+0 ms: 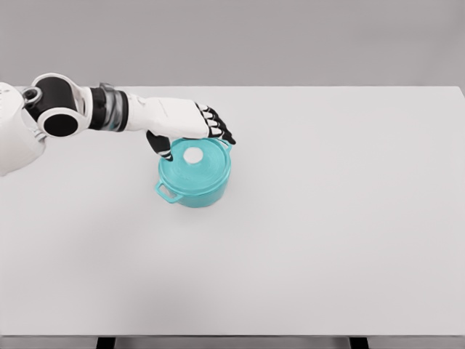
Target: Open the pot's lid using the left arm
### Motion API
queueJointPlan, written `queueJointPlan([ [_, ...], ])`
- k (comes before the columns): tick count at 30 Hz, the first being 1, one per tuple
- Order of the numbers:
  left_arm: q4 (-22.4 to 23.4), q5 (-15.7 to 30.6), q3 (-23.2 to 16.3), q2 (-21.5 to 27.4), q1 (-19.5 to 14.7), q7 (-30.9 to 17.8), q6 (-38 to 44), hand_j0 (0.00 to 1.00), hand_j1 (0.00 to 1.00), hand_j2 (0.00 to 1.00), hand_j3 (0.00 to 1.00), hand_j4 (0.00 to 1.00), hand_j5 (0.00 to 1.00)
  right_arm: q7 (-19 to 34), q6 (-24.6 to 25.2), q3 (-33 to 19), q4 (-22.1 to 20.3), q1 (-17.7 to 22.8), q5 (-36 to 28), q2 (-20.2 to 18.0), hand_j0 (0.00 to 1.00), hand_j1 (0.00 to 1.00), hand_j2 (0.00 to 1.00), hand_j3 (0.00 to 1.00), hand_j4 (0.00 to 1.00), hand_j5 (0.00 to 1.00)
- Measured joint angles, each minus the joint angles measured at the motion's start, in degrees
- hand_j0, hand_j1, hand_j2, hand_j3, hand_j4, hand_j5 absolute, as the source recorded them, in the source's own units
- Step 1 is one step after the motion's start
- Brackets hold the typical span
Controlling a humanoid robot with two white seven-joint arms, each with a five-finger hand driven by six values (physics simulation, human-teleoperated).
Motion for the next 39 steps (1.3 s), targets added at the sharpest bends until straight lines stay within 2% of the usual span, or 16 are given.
queueJointPlan([
  [4,-0.06,-0.17,-0.31,-0.06,0.18,0.01,-0.16,0.98,0.98,0.98,0.98,0.98,0.98,0.00,0.00,-0.01,0.00,-0.09,0.00,0.00,1.00,1.00,1.00,1.00,1.00,1.00],
  [8,-0.11,-0.24,-0.54,-0.22,0.35,-0.01,-0.23,0.83,0.83,0.83,0.83,0.83,0.83,0.01,0.00,0.00,0.00,-0.09,0.00,0.00,1.00,1.00,1.00,1.00,1.00,1.00],
  [33,0.76,-0.50,-2.17,-0.10,1.06,-0.01,-0.12,0.83,0.83,0.83,0.83,0.83,0.83,0.00,0.00,0.00,0.00,-0.09,0.00,0.00,1.00,1.00,1.00,1.00,1.00,1.00],
  [36,0.92,-1.21,-2.28,-0.14,1.14,0.03,-0.09,0.71,0.71,0.71,0.71,0.71,0.71,0.00,0.00,0.01,0.00,-0.09,0.00,0.00,1.00,1.00,1.00,1.00,1.00,1.00],
  [39,0.94,-1.46,-2.37,-0.15,1.06,0.06,-0.02,0.65,0.65,0.65,0.65,0.65,0.65,0.01,0.00,0.01,0.00,-0.09,0.00,0.00,1.00,1.00,1.00,1.00,1.00,1.00],
])
